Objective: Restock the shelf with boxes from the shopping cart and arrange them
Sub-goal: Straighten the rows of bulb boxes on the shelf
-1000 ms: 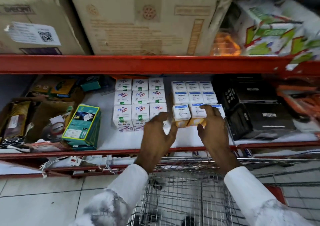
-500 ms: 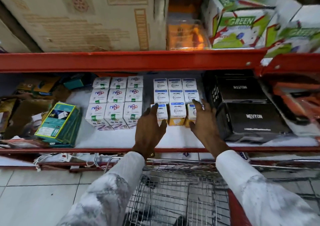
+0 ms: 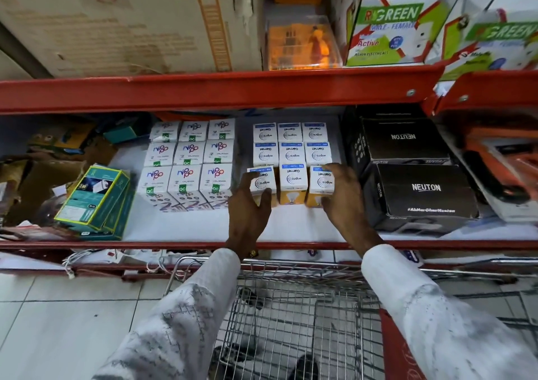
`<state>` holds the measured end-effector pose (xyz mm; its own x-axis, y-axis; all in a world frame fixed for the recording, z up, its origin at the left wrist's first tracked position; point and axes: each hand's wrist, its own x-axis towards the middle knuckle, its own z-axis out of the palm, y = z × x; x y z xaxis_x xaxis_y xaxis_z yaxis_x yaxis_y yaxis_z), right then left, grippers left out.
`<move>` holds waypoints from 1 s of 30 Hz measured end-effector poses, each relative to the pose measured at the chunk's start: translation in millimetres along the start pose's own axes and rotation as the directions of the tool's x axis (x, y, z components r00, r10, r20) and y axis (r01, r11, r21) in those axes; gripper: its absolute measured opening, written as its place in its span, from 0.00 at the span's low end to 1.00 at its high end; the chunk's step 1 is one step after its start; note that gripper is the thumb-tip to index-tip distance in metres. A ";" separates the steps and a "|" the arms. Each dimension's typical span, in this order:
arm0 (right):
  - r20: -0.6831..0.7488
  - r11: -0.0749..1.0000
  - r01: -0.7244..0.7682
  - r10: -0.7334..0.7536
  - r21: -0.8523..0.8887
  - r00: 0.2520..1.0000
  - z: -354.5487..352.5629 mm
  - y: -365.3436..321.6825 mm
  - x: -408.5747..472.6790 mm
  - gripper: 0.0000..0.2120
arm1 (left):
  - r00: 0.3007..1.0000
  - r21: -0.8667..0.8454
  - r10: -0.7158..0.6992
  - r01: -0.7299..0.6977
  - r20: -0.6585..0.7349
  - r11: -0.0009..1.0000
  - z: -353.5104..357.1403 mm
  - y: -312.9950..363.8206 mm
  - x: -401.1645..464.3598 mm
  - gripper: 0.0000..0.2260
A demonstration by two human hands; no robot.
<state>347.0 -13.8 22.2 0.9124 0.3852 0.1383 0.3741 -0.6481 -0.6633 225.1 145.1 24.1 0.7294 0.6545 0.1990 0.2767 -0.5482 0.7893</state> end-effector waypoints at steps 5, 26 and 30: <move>-0.021 0.999 0.004 -0.003 0.042 1.000 -0.2 0.5 -1.2 0.35 | 0.999 -0.056 -0.031 0.033 0.044 0.998 2.5 -6.0 2.9 0.17; -0.010 1.000 0.015 -0.014 0.019 1.000 -1.2 -4.9 2.5 0.31 | 0.997 -0.138 -0.070 0.068 -0.012 0.988 11.1 -7.5 8.0 0.13; -0.002 1.000 0.012 -0.012 0.014 1.000 0.3 -4.1 3.2 0.31 | 0.997 -0.145 -0.076 0.075 -0.005 0.987 12.4 -9.1 9.5 0.13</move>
<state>348.3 -9.7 25.1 0.9081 0.3916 0.1482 0.3830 -0.6339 -0.6720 237.3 149.9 11.7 0.7033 0.6968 0.1409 0.2371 -0.4167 0.8776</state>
